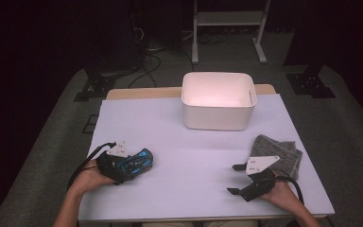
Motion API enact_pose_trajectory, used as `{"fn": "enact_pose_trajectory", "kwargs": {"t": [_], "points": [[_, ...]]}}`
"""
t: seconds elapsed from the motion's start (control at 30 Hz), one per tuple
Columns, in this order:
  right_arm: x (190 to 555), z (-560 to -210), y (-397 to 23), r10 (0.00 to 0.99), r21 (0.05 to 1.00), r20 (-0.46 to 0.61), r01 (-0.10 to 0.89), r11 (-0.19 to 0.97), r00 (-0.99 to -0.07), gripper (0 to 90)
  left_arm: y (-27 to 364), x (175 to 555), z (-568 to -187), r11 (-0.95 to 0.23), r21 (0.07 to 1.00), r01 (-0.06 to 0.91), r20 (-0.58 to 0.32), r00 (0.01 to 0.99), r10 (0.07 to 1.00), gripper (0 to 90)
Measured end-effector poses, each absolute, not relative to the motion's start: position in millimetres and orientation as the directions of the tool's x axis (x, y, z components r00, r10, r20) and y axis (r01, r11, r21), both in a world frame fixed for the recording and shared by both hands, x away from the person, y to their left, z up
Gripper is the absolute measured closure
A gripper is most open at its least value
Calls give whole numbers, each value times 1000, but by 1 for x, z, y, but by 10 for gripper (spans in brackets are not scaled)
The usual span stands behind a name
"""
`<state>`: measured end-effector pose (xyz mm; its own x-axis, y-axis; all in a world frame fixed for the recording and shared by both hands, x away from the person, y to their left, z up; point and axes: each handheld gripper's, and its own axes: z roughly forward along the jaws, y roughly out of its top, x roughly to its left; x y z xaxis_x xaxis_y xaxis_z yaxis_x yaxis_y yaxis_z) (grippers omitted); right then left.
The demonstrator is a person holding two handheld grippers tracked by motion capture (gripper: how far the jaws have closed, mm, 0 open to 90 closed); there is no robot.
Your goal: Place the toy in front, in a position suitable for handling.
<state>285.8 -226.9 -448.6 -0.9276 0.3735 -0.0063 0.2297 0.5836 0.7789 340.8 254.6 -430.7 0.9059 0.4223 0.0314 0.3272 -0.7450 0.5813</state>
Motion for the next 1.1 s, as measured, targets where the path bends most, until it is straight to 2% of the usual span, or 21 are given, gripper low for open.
{"fn": "enact_pose_trajectory", "kwargs": {"t": [0.4, 0.77, 1.1], "points": [[286, -448, -227, 372, 782, -6, 227, 580, -928, 172, 230, 338, -403, -763, 592, 260, 55, 931, 360, 260], [286, -445, -231, 374, 781, -13, 224, 582, -927, 172, 173, 342, -375, -774, 619, 133, 87, 968, 237, 260], [287, -440, -243, 389, 786, -20, 226, 575, -921, 172, 114, 349, -377, -788, 613, 58, 84, 987, 138, 260]]}}
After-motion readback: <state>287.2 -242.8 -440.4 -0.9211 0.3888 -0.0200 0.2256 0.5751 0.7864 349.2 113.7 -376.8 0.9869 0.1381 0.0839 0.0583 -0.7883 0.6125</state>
